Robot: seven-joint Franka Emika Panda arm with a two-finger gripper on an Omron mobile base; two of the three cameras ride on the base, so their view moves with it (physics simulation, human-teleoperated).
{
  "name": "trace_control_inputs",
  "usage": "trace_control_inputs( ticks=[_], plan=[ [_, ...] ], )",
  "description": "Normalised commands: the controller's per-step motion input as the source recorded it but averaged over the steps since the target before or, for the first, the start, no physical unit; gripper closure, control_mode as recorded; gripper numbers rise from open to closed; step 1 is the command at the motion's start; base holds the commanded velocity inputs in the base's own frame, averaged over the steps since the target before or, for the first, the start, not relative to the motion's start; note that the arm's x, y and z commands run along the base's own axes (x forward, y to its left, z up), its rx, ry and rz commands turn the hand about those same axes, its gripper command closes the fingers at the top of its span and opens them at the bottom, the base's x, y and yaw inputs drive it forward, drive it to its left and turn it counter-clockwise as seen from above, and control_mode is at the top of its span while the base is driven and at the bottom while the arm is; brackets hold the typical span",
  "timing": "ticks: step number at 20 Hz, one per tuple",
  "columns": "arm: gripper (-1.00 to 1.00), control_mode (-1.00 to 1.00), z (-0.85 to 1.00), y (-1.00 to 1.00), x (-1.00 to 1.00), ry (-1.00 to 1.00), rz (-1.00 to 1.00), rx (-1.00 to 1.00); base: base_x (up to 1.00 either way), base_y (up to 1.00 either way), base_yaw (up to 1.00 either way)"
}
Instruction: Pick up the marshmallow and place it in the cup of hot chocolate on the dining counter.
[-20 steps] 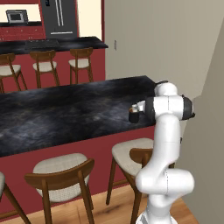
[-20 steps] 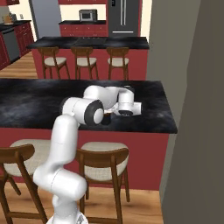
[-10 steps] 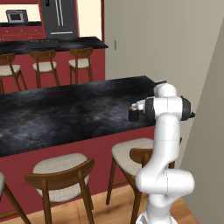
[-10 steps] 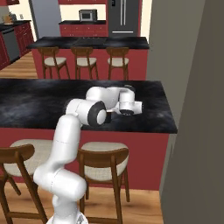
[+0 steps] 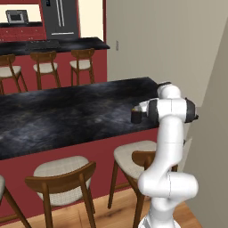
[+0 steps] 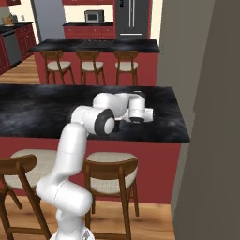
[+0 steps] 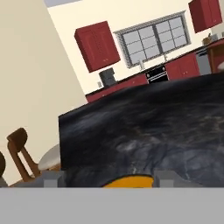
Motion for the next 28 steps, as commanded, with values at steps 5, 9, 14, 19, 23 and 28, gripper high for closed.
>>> trace_control_inputs(
  ticks=[5, 9, 14, 19, 23, 28],
  plan=[
    [-1.00, -1.00, 0.02, 0.25, -0.43, -0.16, 0.00, 0.00, 0.00, 0.00, 0.00],
    [-1.00, -1.00, 0.32, 0.15, -0.48, -0.25, 0.00, 0.00, 0.00, 0.00, 0.00],
    [-1.00, -1.00, 0.46, 0.00, -0.43, -0.24, 0.00, 0.00, 0.00, 0.00, 0.00],
    [-1.00, -1.00, 0.67, 0.01, -0.81, -0.34, 0.00, 0.00, 0.00, 0.00, 0.00],
    [-1.00, -1.00, 0.76, 0.13, -1.00, -0.40, 0.01, 0.00, 0.00, 0.00, 0.00],
    [-1.00, -1.00, 0.93, 0.22, -0.99, -0.35, 0.04, 0.00, 0.00, 0.00, 0.00]
  ],
)
